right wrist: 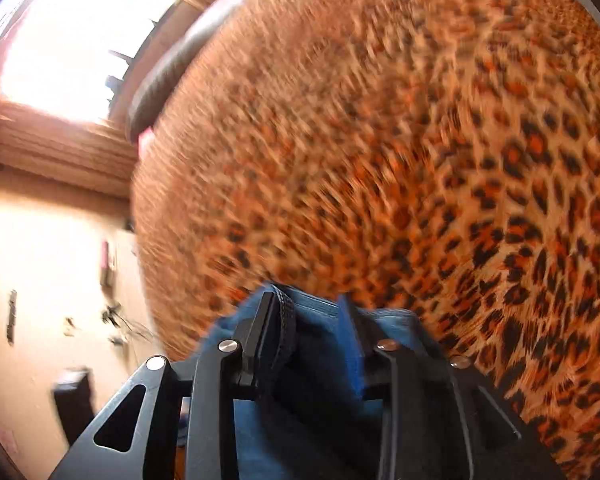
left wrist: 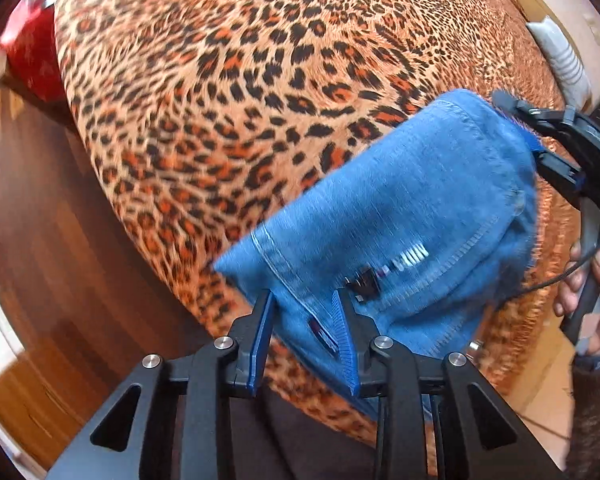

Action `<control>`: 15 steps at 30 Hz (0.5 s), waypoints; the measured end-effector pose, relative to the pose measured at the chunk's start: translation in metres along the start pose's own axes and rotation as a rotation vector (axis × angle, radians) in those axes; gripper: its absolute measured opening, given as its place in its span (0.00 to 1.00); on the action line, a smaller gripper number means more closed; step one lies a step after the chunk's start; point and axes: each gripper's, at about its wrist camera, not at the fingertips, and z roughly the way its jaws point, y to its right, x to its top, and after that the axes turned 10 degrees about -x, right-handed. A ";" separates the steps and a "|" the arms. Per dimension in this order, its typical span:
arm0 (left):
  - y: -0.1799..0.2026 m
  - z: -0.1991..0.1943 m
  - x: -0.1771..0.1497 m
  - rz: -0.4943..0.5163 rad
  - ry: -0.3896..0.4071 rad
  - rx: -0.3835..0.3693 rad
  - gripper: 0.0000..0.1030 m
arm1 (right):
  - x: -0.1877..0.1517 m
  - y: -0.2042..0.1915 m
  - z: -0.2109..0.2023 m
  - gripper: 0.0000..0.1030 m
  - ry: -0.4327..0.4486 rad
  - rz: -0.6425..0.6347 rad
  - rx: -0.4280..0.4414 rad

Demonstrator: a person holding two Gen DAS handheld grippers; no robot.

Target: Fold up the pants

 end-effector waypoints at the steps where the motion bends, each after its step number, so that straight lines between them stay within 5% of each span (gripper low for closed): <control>1: 0.001 -0.009 -0.001 -0.006 -0.001 -0.041 0.28 | 0.001 -0.007 -0.010 0.34 0.023 -0.030 0.011; 5: 0.022 -0.063 0.002 0.079 0.079 -0.119 0.36 | -0.023 -0.022 -0.064 0.53 0.107 -0.110 0.059; 8: 0.047 -0.072 0.007 0.149 0.106 -0.133 0.51 | -0.068 -0.006 -0.090 0.54 0.128 -0.131 0.133; 12: 0.083 -0.032 0.044 0.215 0.089 -0.100 0.51 | -0.123 0.019 -0.091 0.51 0.140 -0.088 0.099; 15: 0.093 0.031 0.074 0.231 -0.007 0.055 0.49 | -0.140 0.040 -0.055 0.43 0.067 -0.027 -0.059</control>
